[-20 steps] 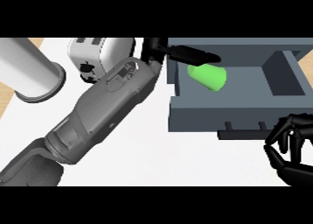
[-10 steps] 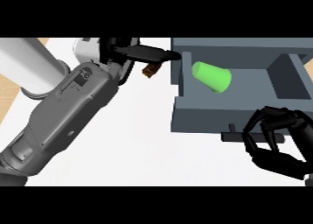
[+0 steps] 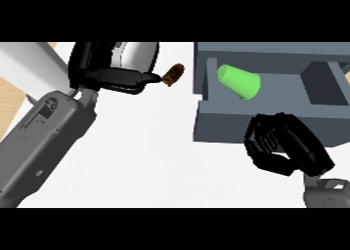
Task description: Pick up the cup, place it into the drawer and close the drawer
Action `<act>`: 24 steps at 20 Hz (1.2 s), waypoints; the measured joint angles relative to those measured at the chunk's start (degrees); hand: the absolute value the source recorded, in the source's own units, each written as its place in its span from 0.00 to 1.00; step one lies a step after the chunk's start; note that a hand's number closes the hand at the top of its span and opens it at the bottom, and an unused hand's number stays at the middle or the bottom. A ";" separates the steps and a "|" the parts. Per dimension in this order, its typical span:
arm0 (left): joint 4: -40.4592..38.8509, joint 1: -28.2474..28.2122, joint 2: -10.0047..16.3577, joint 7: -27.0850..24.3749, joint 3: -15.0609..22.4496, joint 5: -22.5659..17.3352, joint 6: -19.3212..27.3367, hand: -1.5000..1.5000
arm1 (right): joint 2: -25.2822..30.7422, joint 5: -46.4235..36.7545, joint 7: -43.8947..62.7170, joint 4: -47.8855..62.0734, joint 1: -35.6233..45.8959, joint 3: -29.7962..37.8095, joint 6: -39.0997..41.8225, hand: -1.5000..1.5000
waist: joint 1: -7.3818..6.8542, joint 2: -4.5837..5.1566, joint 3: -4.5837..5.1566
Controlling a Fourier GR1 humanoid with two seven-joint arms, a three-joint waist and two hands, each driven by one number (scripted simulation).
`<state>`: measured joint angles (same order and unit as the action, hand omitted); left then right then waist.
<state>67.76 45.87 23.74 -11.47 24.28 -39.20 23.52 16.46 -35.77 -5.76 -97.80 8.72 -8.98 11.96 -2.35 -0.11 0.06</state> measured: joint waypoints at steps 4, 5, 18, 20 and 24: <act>3.55 -4.49 2.89 -0.10 -1.95 -0.73 -2.11 0.00 | -0.26 -8.28 -2.75 9.86 3.62 -3.22 -4.93 1.00 | -0.09 0.17 -0.05; 3.96 -5.32 3.30 -0.29 -2.34 -0.71 -2.58 0.00 | -0.60 -10.01 -3.50 13.12 5.29 -3.72 -6.22 1.00 | -0.07 0.24 -0.06; 11.19 -18.40 9.16 -2.34 -8.79 -1.53 -10.55 0.00 | -4.76 -16.01 -13.92 56.02 29.56 2.92 -18.72 1.00 | -0.27 0.41 0.14; 11.23 -18.65 8.83 -2.69 -8.90 -1.20 -11.14 0.00 | -4.65 -15.86 -16.19 61.39 32.63 4.34 -20.06 1.00 | -0.61 0.45 0.22; 11.57 -20.41 9.26 -3.28 -9.74 -1.27 -13.06 0.00 | -3.71 -15.23 -19.04 70.00 37.84 6.75 -19.80 1.00 | -1.27 0.62 0.20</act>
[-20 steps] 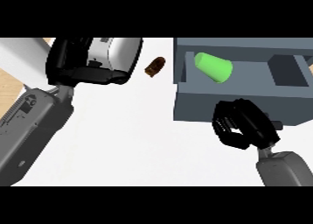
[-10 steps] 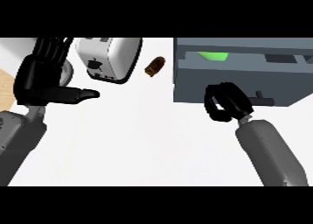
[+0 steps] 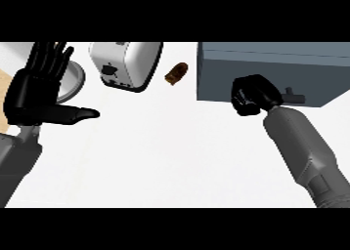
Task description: Pick up the cup, place it into the drawer and close the drawer
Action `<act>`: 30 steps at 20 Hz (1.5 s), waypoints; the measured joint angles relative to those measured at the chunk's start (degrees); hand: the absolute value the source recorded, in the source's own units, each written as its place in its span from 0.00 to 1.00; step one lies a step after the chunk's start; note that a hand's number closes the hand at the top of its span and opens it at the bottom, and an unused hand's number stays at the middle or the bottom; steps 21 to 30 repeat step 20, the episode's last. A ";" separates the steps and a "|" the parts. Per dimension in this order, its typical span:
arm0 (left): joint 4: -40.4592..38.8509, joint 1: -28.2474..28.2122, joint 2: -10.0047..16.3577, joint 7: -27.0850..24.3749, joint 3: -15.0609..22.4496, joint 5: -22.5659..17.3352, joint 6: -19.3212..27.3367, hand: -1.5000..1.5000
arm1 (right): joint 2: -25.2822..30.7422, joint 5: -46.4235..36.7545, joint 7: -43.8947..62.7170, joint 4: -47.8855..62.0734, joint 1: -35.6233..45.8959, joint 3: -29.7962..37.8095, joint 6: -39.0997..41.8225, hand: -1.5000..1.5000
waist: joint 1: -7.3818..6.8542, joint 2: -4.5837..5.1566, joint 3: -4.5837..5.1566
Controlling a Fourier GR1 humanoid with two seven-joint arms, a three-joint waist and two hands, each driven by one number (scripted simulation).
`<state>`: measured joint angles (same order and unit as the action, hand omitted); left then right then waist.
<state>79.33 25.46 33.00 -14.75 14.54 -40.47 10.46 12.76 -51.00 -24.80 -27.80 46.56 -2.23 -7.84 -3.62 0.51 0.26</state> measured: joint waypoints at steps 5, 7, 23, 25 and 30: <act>-0.42 -0.43 -0.34 -0.28 -0.36 -0.35 -2.25 0.00 | 0.75 1.34 -4.01 5.27 2.72 1.76 2.44 1.00 | -0.40 -0.24 0.08; -0.39 -1.24 -0.56 -0.80 -0.30 -0.53 -3.34 0.00 | 1.21 1.74 -5.67 6.33 3.03 2.20 3.38 1.00 | -0.73 -0.34 0.19; -1.33 -1.82 -1.71 -1.96 -0.10 -0.56 -6.42 0.00 | 2.74 5.13 -13.33 8.35 3.27 5.42 7.76 1.00 | -1.73 -0.10 0.30; -1.33 -1.82 -1.71 -1.96 -0.10 -0.56 -6.42 0.00 | 2.74 5.13 -13.33 8.35 3.27 5.42 7.76 1.00 | -1.73 -0.10 0.30; -1.33 -1.82 -1.71 -1.96 -0.10 -0.56 -6.42 0.00 | 2.74 5.13 -13.33 8.35 3.27 5.42 7.76 1.00 | -1.73 -0.10 0.30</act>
